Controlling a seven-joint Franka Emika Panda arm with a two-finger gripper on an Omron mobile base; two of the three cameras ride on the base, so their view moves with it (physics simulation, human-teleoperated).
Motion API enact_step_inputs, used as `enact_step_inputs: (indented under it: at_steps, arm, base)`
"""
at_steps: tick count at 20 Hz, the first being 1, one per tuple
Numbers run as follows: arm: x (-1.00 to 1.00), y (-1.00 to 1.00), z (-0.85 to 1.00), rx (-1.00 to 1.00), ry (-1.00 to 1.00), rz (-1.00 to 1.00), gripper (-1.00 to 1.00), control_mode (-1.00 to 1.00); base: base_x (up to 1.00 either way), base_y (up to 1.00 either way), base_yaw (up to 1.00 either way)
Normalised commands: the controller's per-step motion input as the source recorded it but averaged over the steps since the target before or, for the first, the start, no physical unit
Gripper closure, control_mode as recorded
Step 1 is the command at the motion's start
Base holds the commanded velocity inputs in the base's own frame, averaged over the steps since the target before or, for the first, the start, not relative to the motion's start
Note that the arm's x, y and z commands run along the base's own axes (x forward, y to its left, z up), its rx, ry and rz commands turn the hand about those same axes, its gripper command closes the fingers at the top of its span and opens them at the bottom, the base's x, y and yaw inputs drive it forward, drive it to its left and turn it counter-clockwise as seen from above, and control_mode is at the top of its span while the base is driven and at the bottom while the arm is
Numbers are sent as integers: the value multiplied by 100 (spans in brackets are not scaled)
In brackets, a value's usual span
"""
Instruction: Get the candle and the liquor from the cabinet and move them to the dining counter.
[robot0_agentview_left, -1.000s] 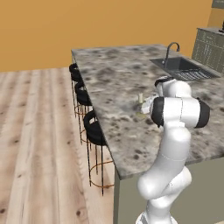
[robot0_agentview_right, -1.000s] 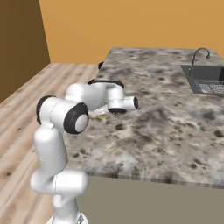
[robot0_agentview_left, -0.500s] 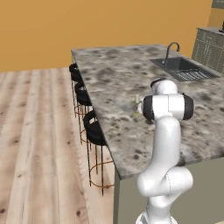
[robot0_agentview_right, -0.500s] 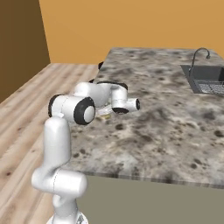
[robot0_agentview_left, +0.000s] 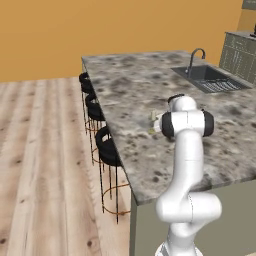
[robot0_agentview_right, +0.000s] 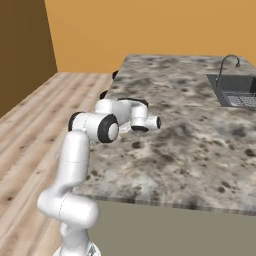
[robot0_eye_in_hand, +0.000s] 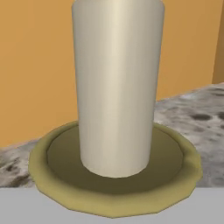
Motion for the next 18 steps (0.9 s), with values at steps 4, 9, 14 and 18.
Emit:
enact_step_inputs:
  at_steps: [4, 9, 14, 18]
  arm:
    - [49, 10, -34, 0, -4, 0, 100, -100]
    - [58, 2, -29, 3, -4, 1, 100, -100]
    - [48, 7, -32, 1, -11, 5, 100, -100]
    - [-3, 14, -42, 0, -29, 11, 100, -100]
  base:
    - [0, 0, 0]
    - [0, 0, 0]
    - [0, 0, 0]
    - [0, 0, 0]
